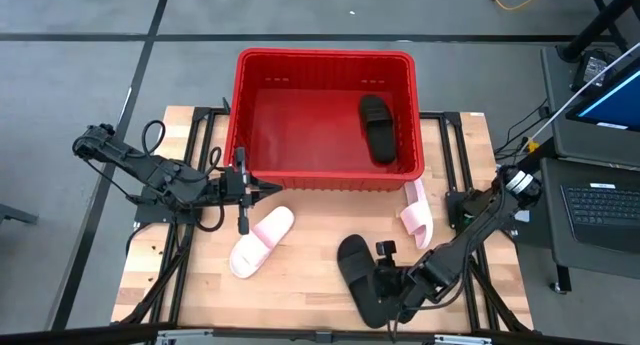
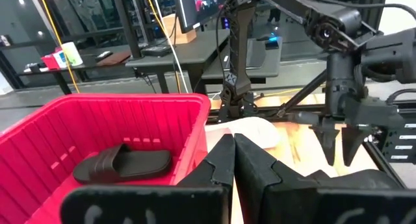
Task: Pick and place slides into bin
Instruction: Put the black slipper into the red bin
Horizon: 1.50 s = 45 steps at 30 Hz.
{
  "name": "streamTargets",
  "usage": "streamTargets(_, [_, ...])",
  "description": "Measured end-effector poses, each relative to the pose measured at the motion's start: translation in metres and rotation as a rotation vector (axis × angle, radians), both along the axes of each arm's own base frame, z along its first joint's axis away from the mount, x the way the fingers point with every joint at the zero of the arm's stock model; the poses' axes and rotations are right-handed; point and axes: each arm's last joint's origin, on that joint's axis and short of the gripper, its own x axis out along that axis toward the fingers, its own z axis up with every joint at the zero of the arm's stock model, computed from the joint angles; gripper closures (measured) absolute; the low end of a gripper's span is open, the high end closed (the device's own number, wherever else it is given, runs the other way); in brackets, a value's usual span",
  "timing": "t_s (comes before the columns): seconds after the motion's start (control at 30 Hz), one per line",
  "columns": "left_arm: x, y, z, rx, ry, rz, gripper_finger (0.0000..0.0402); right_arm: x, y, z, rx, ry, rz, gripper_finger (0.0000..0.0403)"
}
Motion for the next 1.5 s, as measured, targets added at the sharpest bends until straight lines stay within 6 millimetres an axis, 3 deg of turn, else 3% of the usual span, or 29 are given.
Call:
streamTargets(0.73, [0.0, 0.0, -0.001, -0.025, 0.001, 0.004, 0.0396, 0.004, -0.01, -0.041, -0.006, -0.05, 0.06, 0.026])
streamTargets(0.97, [0.0, 0.0, -0.001, -0.022, 0.006, 0.004, 0.04, 0.006, -0.009, -0.057, -0.089, -0.041, 0.063, 0.026])
streamTargets(1.23, [0.0, 0.0, -0.001, -0.021, 0.007, 0.004, 0.0396, 0.007, -0.014, -0.061, -0.219, -0.082, 0.027, 0.026])
streamTargets(1.37, [0.0, 0.0, -0.001, -0.021, 0.008, 0.004, 0.04, 0.007, -0.016, -0.061, -0.248, -0.088, 0.014, 0.0278])
streamTargets(1.5, [0.0, 0.0, -0.001, -0.02, 0.01, 0.004, 0.0399, 0.008, -0.02, -0.062, -0.243, -0.08, -0.025, 0.0324])
